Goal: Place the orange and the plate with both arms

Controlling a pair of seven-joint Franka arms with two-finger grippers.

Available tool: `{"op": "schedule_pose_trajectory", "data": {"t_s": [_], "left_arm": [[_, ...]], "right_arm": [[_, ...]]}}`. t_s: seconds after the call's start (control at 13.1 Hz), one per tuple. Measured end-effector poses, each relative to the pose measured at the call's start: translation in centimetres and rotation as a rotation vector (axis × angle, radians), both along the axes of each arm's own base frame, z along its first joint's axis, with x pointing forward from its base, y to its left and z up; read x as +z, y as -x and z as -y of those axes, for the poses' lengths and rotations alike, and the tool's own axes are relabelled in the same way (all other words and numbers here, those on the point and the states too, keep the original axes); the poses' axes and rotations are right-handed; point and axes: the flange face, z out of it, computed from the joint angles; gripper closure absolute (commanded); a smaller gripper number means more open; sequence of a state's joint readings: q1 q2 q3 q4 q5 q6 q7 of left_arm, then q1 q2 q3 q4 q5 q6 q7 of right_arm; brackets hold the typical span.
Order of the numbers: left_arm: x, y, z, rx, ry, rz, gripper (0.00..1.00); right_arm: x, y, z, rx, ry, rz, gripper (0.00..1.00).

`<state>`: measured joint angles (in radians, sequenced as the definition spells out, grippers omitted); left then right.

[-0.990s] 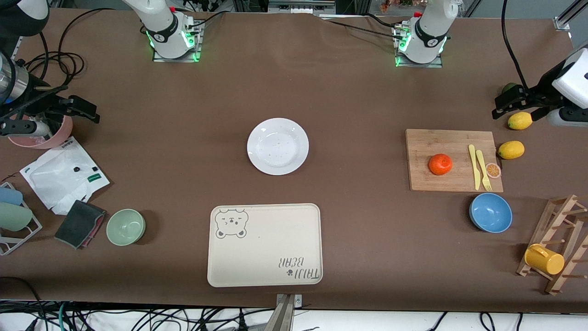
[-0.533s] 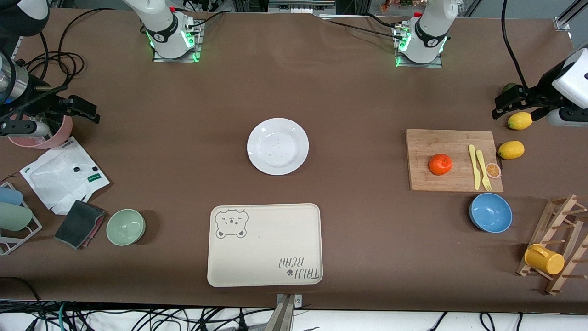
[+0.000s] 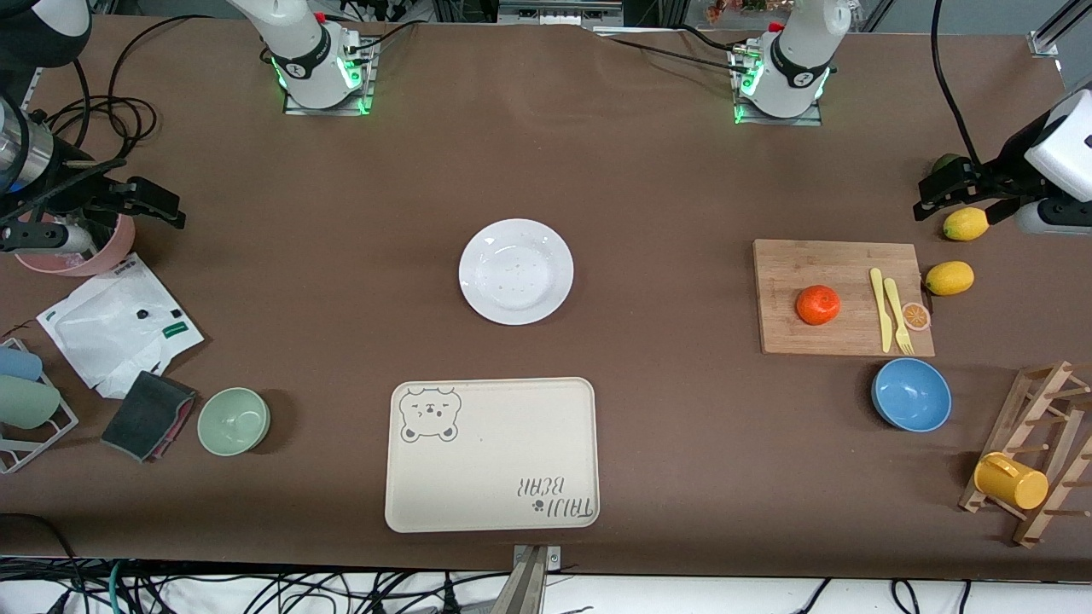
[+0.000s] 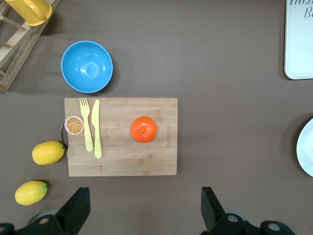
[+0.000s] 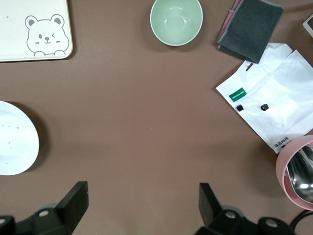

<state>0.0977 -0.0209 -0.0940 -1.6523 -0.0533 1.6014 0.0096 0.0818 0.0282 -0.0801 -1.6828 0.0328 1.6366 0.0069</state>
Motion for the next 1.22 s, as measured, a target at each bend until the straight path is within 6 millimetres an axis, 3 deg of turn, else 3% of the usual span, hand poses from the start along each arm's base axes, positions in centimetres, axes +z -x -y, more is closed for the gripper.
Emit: {"op": "schedule_pose_trajectory", "data": {"t_s": [0.3, 0.46, 0.69, 0.99, 1.22], "left_arm": [[-0.7, -0.1, 0.4, -0.008, 0.001, -0.022, 0.0], [-3.3, -0.7, 1.2, -0.026, 0.005, -0.095, 0.0], [-9.1, -2.9, 1.4, -0.034, 0.011, -0.185, 0.0], [-17.6, -5.6, 0.1, -0.049, -0.066, -0.243, 0.0], [-23.5, -5.6, -0.4, -0.061, -0.092, -0.191, 0.0]], "right_arm": [[0.0, 0.0, 0.0, 0.0, 0.0, 0.0, 0.0], [0.0, 0.0, 0.0, 0.0, 0.0, -0.001, 0.0], [-0.2, 0.0, 0.0, -0.002, 0.0, -0.004, 0.0], [-0.3, 0.0, 0.0, -0.002, 0.0, -0.006, 0.0], [-0.3, 0.0, 0.0, -0.003, -0.001, -0.007, 0.0]]}}
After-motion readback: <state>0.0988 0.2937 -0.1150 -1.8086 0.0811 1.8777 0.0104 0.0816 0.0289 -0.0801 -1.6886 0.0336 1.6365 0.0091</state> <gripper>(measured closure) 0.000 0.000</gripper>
